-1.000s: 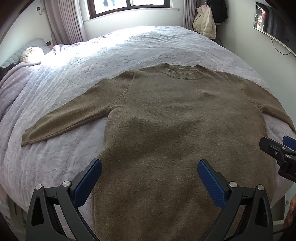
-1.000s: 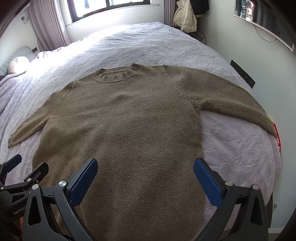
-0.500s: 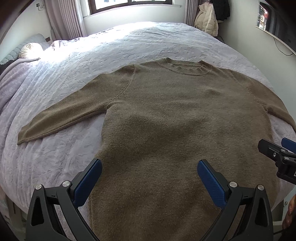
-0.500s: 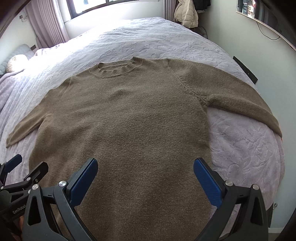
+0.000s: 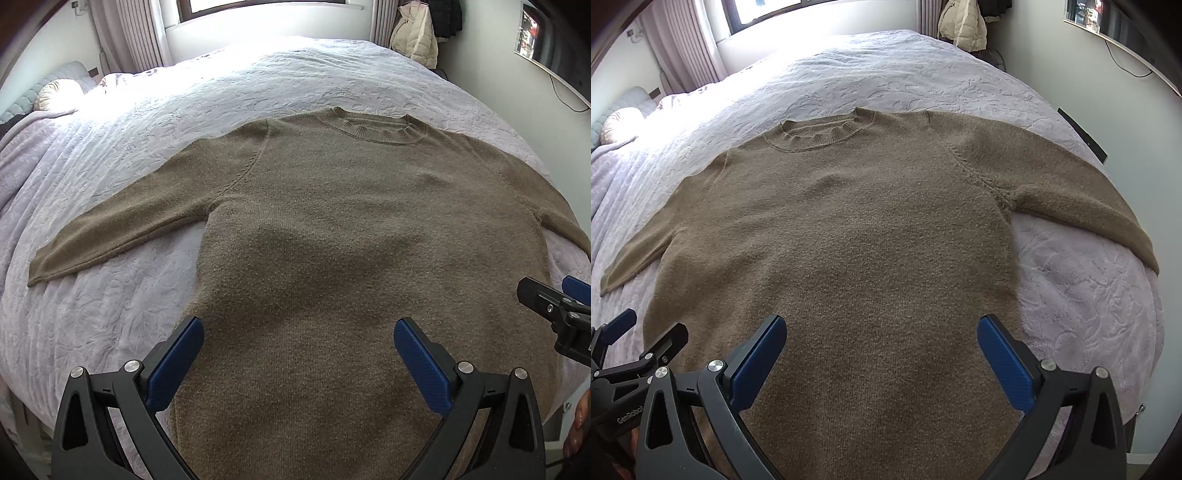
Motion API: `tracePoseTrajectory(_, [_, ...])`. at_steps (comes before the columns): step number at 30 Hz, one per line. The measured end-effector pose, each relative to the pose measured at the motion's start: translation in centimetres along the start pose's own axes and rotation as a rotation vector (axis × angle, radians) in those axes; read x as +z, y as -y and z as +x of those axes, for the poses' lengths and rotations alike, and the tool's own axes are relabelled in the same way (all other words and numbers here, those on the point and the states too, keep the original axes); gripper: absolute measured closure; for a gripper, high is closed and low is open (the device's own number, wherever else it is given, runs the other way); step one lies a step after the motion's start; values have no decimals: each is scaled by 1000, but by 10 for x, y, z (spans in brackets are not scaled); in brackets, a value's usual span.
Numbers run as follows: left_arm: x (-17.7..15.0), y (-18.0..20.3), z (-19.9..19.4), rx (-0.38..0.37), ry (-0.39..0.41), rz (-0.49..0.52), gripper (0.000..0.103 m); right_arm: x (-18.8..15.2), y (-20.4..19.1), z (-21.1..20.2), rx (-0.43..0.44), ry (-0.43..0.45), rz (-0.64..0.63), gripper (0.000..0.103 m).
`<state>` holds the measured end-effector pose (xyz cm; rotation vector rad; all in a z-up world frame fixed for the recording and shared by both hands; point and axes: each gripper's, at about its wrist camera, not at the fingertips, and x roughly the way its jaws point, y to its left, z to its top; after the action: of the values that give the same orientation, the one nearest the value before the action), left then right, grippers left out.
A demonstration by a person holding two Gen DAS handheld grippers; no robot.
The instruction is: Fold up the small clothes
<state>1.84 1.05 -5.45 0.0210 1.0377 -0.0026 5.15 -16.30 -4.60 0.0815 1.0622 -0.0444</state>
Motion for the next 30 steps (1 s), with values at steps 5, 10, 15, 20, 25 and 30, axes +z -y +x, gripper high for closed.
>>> tracePoseTrajectory(5, [2,0,3,-6,-3,0,0,1,-1,3,0,-6,0,0])
tracePoseTrajectory(10, [3,0,7,-14,-6,1,0,2,-3,6,-2,-5,-6,0])
tracePoseTrajectory(15, [4,-1,10,-23,-8,2,0,2,-4,8,14,-5,-3,0])
tracePoseTrajectory(20, [6,-3,12,-36,-2,1,0,4,-6,10,23,4,-10,0])
tracePoseTrajectory(25, [8,-9,15,-54,-11,-19,0,5,-13,8,13,30,-42,0])
tracePoseTrajectory(30, [7,-11,18,-64,-10,-21,0,6,-17,6,18,44,-44,0])
